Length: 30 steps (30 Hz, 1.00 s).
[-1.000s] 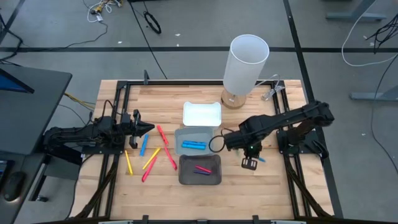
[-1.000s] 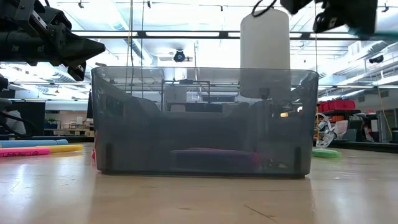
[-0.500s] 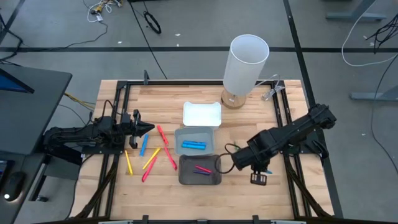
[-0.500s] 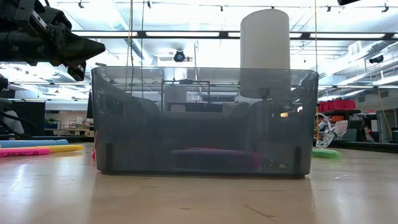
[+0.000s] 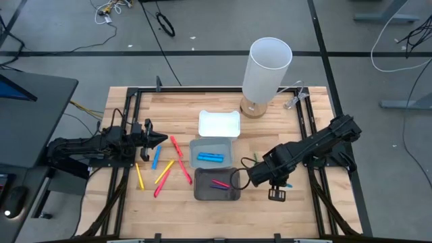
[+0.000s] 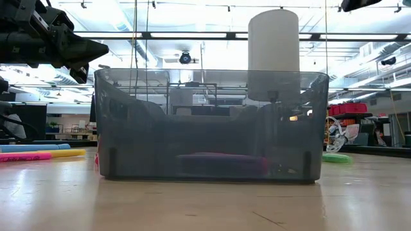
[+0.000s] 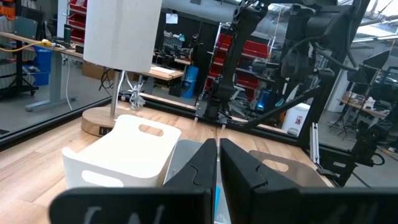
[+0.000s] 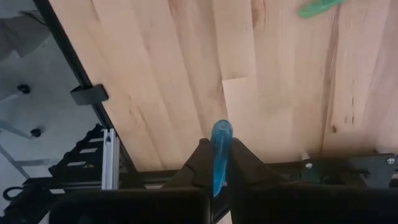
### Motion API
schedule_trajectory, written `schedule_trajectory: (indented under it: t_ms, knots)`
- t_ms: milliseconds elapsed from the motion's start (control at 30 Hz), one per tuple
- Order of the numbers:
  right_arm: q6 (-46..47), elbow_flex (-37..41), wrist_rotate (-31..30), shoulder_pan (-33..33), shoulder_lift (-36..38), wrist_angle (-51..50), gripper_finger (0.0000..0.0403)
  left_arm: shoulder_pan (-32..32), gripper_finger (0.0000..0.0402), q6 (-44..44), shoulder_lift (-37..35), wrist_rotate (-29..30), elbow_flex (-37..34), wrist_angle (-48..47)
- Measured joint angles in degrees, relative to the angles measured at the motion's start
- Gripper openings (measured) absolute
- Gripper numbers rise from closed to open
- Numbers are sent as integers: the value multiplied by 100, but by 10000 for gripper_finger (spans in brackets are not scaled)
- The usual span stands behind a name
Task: Pick & Place Markers
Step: Put the blue pen into the black transparent bin
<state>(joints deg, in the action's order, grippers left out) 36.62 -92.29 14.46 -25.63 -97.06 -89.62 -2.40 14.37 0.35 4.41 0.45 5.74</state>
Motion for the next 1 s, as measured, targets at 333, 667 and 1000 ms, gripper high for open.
schedule_trajectory:
  t_ms: [333, 667, 1000]
  knots:
    - [-168, -872, -5, 159, -629, 8, 11, 1, 23, 2, 1, 1, -1, 0]
    - [-415, -1799, -7, 311, -1336, -23, 11, 1, 23, 2, 1, 0, -2, 0]
    - [-715, -2877, -208, 539, -2046, -31, 11, -1, 23, 0, -1, -1, 0, 0]
